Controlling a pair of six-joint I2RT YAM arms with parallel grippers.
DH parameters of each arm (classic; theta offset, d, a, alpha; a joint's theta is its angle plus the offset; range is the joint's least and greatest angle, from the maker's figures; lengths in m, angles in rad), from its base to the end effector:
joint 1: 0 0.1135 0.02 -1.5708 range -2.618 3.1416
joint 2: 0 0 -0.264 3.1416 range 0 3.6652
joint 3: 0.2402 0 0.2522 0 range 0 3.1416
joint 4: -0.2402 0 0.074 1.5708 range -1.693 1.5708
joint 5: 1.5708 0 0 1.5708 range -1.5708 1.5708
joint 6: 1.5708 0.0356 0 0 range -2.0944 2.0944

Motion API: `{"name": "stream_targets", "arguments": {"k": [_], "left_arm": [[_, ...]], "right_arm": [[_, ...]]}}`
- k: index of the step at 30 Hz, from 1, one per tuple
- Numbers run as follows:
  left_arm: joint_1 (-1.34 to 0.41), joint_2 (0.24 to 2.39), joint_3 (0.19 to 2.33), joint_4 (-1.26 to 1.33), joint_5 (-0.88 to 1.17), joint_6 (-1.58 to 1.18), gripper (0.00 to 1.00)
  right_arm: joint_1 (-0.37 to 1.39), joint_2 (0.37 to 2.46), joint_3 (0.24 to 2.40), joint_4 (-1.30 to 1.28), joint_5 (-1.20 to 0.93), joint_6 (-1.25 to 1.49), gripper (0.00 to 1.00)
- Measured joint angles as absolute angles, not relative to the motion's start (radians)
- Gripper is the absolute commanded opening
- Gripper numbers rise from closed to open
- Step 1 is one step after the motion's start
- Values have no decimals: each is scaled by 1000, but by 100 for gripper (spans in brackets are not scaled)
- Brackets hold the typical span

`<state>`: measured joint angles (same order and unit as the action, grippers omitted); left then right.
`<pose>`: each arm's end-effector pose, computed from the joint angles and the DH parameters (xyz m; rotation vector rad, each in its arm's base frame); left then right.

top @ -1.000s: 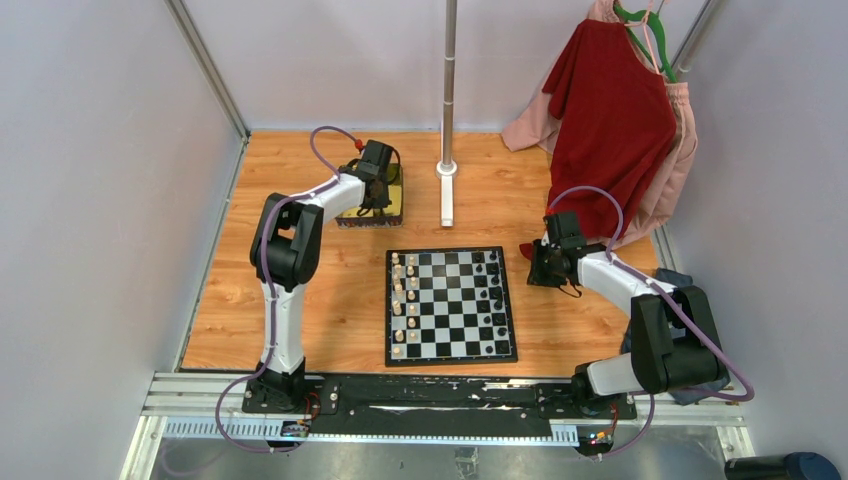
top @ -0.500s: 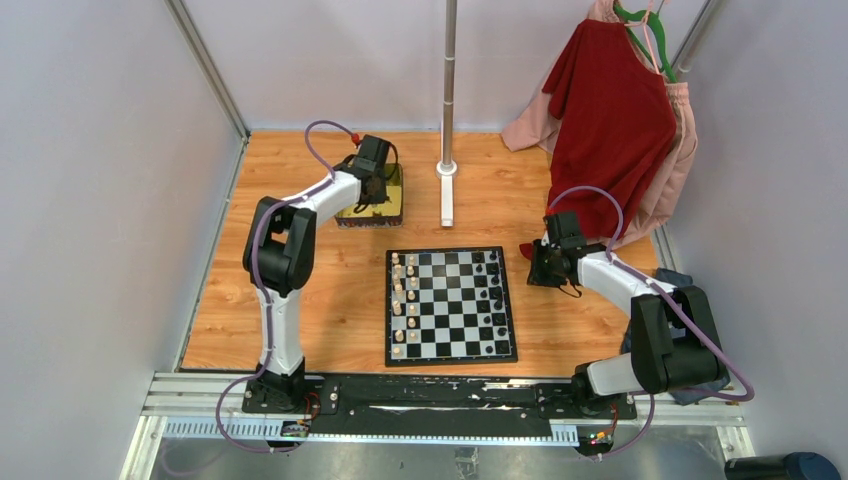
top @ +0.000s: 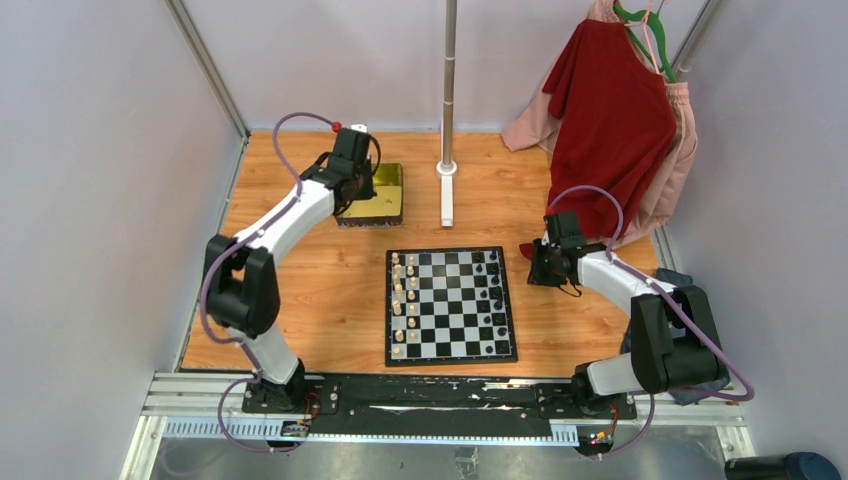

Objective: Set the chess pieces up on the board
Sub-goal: Place the chess piece on the chessboard.

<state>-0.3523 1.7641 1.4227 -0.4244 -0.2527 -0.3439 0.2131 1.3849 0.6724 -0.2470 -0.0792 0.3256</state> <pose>0.3783 -0.1296 0.2719 -0.1149 2.3044 -0.0595 0.2522 0.0574 0.1686 0.1118 2.5530 0.3121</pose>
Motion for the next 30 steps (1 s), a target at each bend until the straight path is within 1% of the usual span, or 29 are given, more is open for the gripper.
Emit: {"name": "stream_targets", "arguments": {"k": [4, 6, 12, 17, 22, 24, 27, 30], "left_arm": [[-389, 1596, 1281, -447, -227, -316, 0], [-445, 1491, 1194, -472, -216, -302, 0], [-681, 1219, 949, -520, -204, -307, 0], [-869, 1092, 850, -574, -220, -362, 0], [-1054, 1040, 823, -613, -258, -431, 0], [-1155, 1041, 823, -625, -277, -459, 0], [-1266, 1070, 825, -634, -301, -485, 0], [-1356, 1143, 835, -636, -324, -503, 0]], "right_arm": [[213, 1385, 677, -249, -73, 326, 28], [213, 1385, 678, -250, -63, 325, 28], [207, 1382, 678, -253, -46, 325, 28], [207, 1378, 678, -254, -36, 324, 28], [207, 1377, 678, -255, -32, 324, 28], [207, 1373, 678, -255, -32, 324, 28], [207, 1365, 678, -255, -32, 324, 28], [207, 1359, 678, -255, -31, 324, 28]]}}
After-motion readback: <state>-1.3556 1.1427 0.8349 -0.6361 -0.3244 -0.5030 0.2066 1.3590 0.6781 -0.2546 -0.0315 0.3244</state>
